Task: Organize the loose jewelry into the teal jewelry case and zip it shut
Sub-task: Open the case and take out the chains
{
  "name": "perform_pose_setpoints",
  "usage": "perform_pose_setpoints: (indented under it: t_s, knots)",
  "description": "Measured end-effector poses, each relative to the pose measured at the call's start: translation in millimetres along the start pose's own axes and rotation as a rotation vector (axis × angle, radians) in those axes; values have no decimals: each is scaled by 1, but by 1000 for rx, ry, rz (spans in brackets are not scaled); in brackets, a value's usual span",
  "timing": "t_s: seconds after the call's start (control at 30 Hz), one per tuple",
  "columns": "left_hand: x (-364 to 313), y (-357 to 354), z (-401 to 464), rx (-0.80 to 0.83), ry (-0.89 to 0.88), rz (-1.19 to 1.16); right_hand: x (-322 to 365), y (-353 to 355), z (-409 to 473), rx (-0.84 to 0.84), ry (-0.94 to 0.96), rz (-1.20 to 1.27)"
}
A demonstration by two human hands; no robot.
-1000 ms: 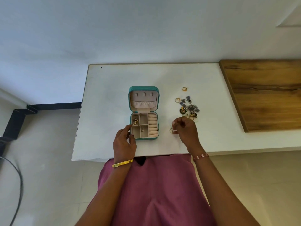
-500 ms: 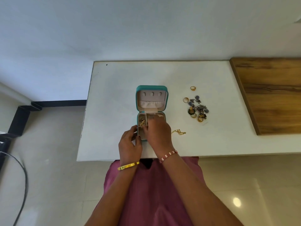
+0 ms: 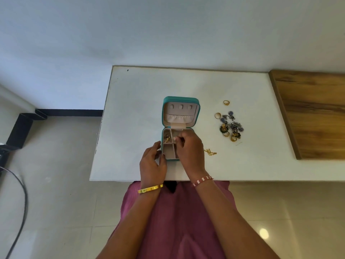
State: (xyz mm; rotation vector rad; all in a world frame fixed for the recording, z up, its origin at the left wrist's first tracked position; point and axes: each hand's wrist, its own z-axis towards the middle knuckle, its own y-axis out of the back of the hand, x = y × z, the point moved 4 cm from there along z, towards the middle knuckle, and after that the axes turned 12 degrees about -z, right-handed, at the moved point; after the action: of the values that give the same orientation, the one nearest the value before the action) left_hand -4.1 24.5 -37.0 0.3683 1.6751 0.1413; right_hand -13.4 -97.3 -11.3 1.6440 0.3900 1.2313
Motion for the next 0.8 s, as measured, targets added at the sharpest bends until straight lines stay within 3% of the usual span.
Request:
perform_pose_setpoints:
  t_s: [0.17, 0.3, 0.57, 0.8]
  knots:
    - [-17, 0, -3, -15, -119, 74, 0, 21, 8, 54, -197, 525]
    - [-43, -10, -3, 47, -253, 97, 13, 50, 9, 147, -183, 886]
    - [-76, -30, 7, 208, -138, -90, 25, 108, 8, 118, -73, 1206]
    - [-77, -40, -4, 313, -16, -264, -8, 137, 5, 3, -133, 1370]
